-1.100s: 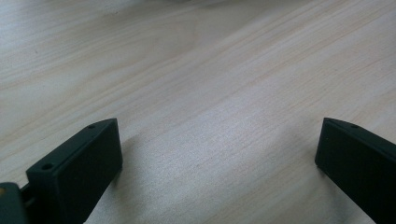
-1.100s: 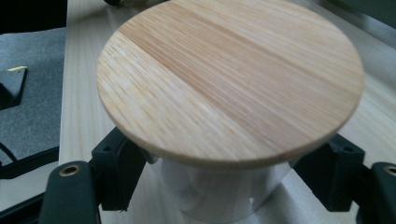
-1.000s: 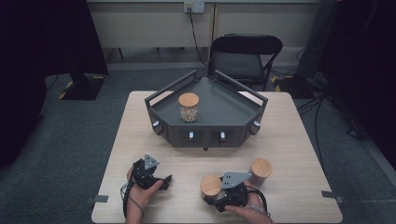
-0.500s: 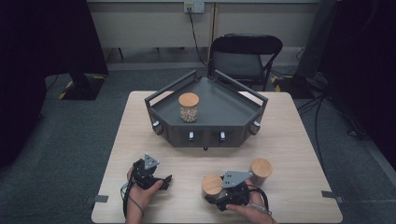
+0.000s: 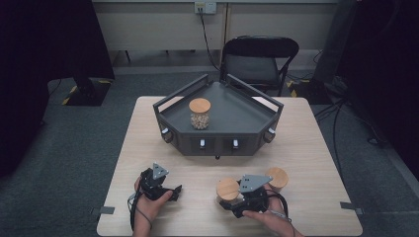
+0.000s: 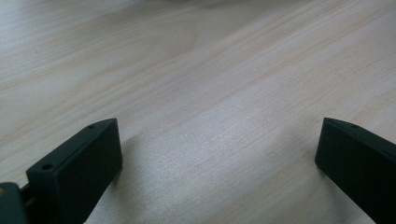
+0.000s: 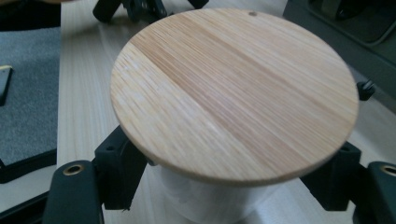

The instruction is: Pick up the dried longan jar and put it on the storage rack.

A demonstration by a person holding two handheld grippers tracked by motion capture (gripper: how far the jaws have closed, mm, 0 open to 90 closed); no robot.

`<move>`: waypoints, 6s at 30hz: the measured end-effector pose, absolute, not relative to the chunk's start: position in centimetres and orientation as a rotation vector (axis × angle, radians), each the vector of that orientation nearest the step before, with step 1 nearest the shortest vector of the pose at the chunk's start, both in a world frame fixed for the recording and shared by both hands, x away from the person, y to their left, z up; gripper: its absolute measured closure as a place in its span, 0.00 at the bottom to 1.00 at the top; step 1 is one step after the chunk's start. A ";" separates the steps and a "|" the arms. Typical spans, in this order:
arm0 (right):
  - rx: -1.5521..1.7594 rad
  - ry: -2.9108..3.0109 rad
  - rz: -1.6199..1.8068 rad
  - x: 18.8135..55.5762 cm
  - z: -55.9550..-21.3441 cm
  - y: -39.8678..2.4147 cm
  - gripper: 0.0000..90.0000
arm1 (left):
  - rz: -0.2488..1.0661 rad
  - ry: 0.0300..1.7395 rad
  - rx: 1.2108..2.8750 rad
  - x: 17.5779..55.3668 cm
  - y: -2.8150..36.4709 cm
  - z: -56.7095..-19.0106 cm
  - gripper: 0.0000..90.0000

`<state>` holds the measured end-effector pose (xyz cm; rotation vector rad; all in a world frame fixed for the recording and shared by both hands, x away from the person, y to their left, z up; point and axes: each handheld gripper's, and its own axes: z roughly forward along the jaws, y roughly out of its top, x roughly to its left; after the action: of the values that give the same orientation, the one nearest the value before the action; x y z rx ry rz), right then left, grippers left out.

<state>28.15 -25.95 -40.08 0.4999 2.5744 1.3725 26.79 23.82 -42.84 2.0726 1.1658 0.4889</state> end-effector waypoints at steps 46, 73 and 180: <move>0.603 2.516 1.402 33.0 -32.6 -26.8 0.28 | 0.489 1.166 2.073 26.8 23.8 -42.8 0.00; 0.648 2.461 1.371 35.3 -29.2 -26.1 0.28 | 0.489 1.166 2.073 26.8 23.8 -42.8 0.00; 0.914 2.314 1.190 44.0 -27.9 -21.1 0.28 | 0.490 1.166 2.072 26.8 23.8 -42.8 0.00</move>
<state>44.05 -21.15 -27.93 0.9142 2.3137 1.1898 26.80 23.82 -42.85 2.0716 1.1659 0.4896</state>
